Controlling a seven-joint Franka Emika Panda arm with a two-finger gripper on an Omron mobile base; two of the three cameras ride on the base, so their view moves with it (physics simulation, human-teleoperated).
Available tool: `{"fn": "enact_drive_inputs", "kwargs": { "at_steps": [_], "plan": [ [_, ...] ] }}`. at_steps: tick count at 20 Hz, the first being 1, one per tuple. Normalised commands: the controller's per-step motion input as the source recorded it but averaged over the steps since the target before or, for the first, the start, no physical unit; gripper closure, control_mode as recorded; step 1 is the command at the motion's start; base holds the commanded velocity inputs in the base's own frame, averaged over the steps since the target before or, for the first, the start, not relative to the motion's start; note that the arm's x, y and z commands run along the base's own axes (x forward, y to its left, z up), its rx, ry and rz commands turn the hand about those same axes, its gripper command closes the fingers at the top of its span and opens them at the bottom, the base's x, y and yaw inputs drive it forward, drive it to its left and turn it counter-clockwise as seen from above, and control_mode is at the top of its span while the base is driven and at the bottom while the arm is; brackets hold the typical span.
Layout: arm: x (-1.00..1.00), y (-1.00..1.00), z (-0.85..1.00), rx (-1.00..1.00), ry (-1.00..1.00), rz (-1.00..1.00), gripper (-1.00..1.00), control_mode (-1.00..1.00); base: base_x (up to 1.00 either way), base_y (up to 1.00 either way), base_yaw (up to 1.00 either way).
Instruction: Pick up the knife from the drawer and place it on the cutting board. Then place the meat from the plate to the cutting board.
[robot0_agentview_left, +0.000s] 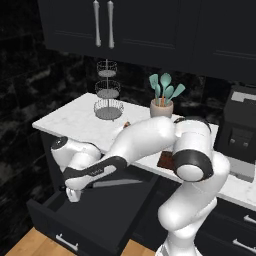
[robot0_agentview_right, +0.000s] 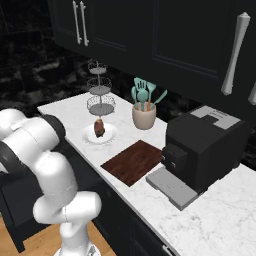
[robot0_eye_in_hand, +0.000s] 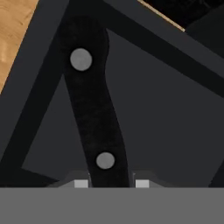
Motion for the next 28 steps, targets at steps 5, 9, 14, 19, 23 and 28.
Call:
{"fn": "enact_drive_inputs", "kwargs": {
  "at_steps": [5,9,14,19,23,28],
  "plan": [
    [-0.57,-0.59,1.0,0.01,-0.03,0.13,1.0,-1.0,0.0,0.0,0.0],
    [-0.34,-0.92,0.85,0.0,-0.04,0.36,1.0,-1.0,0.0,0.0,0.0],
    [-0.06,-1.0,0.68,0.02,0.0,0.43,1.0,-1.0,0.0,0.0,0.0],
    [0.05,-1.0,0.55,0.04,0.04,0.42,1.0,-1.0,0.0,0.0,0.0],
    [0.23,-1.0,0.06,0.02,0.12,0.4,1.0,-1.0,0.0,0.0,0.0],
    [0.5,-0.95,-0.08,-0.03,0.2,0.27,1.0,-1.0,0.0,0.0,0.0]
  ]
}}
